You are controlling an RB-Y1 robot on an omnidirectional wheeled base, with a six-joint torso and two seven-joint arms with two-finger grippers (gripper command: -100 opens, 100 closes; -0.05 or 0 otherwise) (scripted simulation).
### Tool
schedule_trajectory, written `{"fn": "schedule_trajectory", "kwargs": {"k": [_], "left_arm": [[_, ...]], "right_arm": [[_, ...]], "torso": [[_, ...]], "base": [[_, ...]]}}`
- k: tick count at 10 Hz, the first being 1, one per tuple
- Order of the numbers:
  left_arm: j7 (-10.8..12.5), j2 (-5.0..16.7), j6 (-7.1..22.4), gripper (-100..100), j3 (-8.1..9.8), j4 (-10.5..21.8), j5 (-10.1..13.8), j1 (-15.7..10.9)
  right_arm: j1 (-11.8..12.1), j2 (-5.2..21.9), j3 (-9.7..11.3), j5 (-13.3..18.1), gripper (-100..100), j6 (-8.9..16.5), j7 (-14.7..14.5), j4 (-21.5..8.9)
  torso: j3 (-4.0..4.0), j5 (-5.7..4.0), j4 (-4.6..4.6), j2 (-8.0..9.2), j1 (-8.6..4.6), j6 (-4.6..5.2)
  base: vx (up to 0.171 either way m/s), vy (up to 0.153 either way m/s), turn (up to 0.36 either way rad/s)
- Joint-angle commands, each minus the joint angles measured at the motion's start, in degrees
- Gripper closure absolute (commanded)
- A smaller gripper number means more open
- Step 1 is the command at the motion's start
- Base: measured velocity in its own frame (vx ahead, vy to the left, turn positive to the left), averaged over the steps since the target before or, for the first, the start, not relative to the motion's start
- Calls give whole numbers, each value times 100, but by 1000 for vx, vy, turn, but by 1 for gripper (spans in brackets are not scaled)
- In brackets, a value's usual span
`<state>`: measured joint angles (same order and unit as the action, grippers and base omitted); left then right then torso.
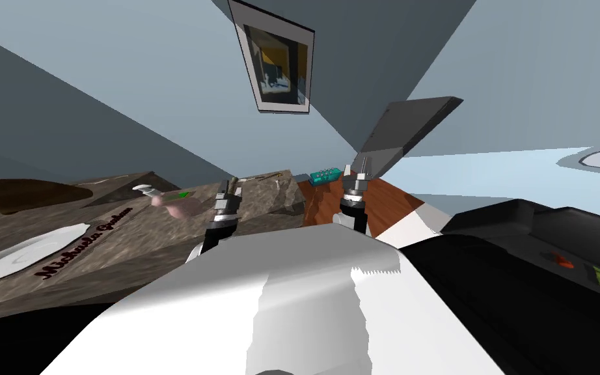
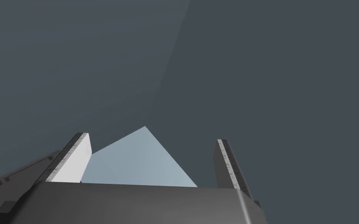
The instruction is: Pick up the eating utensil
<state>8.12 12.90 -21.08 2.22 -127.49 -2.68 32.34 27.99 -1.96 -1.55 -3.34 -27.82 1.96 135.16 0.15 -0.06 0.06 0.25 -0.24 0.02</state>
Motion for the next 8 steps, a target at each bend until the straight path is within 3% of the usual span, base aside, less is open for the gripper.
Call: {"fn": "schedule_trajectory", "kwargs": {"k": [1,4,5,7,8], "left_arm": [[44,286,206,-100,188,195,48,143],[155,925,602,-100,598,577,173,448],[155,966,602,-100,598,577,173,448],[229,1328,880,-100,873,853,281,670],[229,1407,880,-100,873,853,281,670]], "right_arm": [[0,0,0,0,0,0,0,0],[0,0,0,0,0,0,0,0],[0,0,0,0,0,0,0,0],[0,0,0,0,0,0,0,0],[0,0,0,0,0,0,0,0]], "torso": [[0,0,0,0,0,0],[1,-2,0,1,-7,-1],[-1,-2,0,-3,-9,1],[-1,0,0,-1,2,-1],[-1,-1,0,-3,-1,1]], "base": [[-73,-90,-305],[-52,-101,-339],[-36,-77,-115],[-40,-85,-299],[-25,-63,-124]]}}
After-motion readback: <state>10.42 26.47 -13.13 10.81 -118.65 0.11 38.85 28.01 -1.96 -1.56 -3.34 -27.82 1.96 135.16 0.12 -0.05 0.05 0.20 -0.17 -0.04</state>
